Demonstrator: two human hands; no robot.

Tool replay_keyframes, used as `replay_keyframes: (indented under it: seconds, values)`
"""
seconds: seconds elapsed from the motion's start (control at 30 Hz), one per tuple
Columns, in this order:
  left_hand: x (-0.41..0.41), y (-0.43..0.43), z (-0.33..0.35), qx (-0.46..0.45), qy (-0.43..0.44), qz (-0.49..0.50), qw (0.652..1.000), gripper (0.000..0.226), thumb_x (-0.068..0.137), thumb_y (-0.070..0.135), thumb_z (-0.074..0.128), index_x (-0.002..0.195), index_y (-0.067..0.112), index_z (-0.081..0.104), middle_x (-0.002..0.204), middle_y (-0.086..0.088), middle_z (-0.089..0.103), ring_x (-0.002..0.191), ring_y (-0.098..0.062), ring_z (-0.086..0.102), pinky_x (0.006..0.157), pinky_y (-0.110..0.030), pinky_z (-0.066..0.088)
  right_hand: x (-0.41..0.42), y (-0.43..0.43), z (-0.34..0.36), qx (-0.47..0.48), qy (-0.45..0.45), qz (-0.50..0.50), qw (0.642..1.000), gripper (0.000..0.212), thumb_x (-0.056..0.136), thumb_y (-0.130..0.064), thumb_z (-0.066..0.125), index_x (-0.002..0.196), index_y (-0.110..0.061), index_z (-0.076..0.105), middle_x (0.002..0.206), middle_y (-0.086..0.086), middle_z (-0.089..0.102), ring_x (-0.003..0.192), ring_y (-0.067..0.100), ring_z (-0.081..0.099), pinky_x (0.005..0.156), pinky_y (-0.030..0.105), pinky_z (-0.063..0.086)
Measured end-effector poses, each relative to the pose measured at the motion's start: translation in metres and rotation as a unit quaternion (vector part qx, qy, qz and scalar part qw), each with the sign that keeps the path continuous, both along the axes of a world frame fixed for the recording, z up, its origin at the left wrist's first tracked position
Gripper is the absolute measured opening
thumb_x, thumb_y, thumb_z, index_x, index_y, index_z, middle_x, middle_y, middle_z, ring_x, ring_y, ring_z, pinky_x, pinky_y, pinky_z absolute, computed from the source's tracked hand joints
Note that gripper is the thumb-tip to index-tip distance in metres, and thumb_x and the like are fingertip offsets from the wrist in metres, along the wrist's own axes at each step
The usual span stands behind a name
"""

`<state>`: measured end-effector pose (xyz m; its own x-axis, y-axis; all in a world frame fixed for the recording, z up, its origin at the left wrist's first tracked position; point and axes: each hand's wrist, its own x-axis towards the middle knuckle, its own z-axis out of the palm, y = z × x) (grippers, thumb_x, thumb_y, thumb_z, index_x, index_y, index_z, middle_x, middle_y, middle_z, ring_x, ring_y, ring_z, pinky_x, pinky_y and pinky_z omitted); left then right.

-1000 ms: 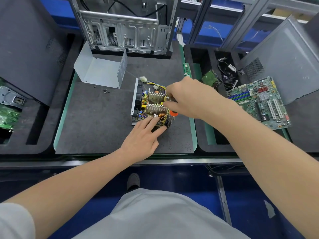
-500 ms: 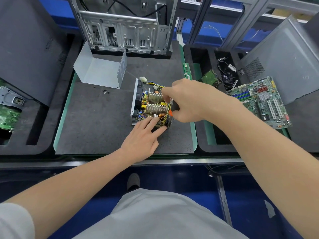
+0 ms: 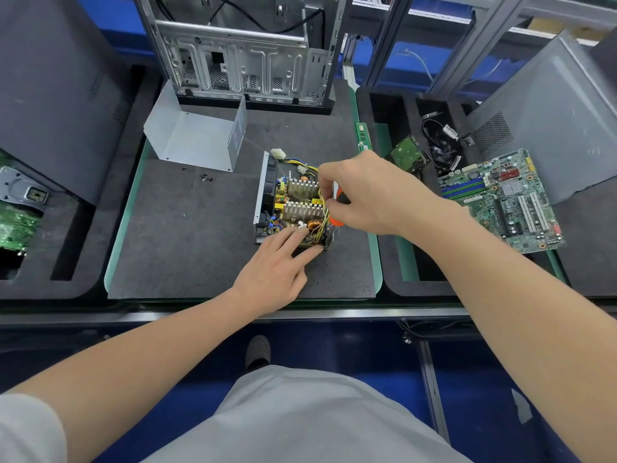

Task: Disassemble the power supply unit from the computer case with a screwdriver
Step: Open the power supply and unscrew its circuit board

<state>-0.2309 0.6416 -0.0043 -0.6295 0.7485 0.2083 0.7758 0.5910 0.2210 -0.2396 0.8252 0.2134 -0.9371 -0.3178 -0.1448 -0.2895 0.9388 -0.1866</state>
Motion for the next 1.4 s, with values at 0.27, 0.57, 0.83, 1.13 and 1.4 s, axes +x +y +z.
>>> replay_keyframes:
  seconds: [0.27, 0.57, 0.83, 1.13, 1.4]
  values:
    - [0.0, 0.001, -0.001, 0.005, -0.003, -0.002, 1.0, 0.049, 0.097, 0.022, 0.048, 0.145, 0.021, 0.057, 0.151, -0.014, 0.046, 0.139, -0.034, 0.041, 0.113, -0.047, 0.037, -0.002, 0.005, 0.006, 0.011, -0.045, 0.022, 0.999, 0.022, 0.083, -0.014, 0.069, 0.103, -0.024, 0.064, 0.082, -0.002, 0.068, 0.079, 0.022, 0.061, 0.07, 0.045, 0.058]
    - [0.0, 0.001, -0.006, -0.006, 0.007, 0.008, 1.0, 0.044, 0.096, 0.025, 0.05, 0.139, 0.019, 0.055, 0.152, -0.015, 0.044, 0.139, -0.035, 0.04, 0.112, -0.047, 0.035, -0.001, 0.003, 0.0, -0.021, -0.02, -0.018, 0.999, 0.017, 0.083, -0.017, 0.069, 0.099, -0.021, 0.065, 0.08, 0.0, 0.066, 0.074, 0.022, 0.061, 0.07, 0.045, 0.058]
    - [-0.001, 0.002, -0.008, 0.001, 0.015, 0.006, 1.0, 0.045, 0.095, 0.025, 0.05, 0.139, 0.02, 0.055, 0.152, -0.015, 0.043, 0.139, -0.035, 0.04, 0.112, -0.046, 0.034, -0.003, 0.002, 0.001, -0.012, -0.016, -0.015, 1.0, 0.017, 0.082, -0.016, 0.068, 0.098, -0.021, 0.064, 0.072, -0.008, 0.056, 0.068, 0.016, 0.055, 0.067, 0.044, 0.058]
    - [0.0, 0.003, -0.008, 0.023, 0.007, 0.006, 1.0, 0.044, 0.095, 0.025, 0.046, 0.138, 0.019, 0.055, 0.152, -0.015, 0.042, 0.139, -0.035, 0.039, 0.112, -0.047, 0.036, -0.002, 0.005, 0.006, -0.023, -0.01, -0.022, 0.999, 0.016, 0.08, -0.015, 0.066, 0.095, -0.021, 0.063, 0.076, -0.007, 0.059, 0.074, 0.021, 0.057, 0.068, 0.045, 0.057]
    - [0.001, 0.002, 0.004, 0.168, -0.049, 0.042, 0.984, 0.03, 0.097, 0.015, 0.063, 0.126, 0.004, 0.065, 0.126, -0.013, 0.056, 0.119, -0.027, 0.056, 0.103, -0.041, 0.051, -0.001, 0.003, 0.012, -0.038, 0.0, -0.017, 0.999, 0.017, 0.08, -0.017, 0.069, 0.096, -0.02, 0.065, 0.08, -0.007, 0.061, 0.079, 0.021, 0.057, 0.072, 0.043, 0.057]
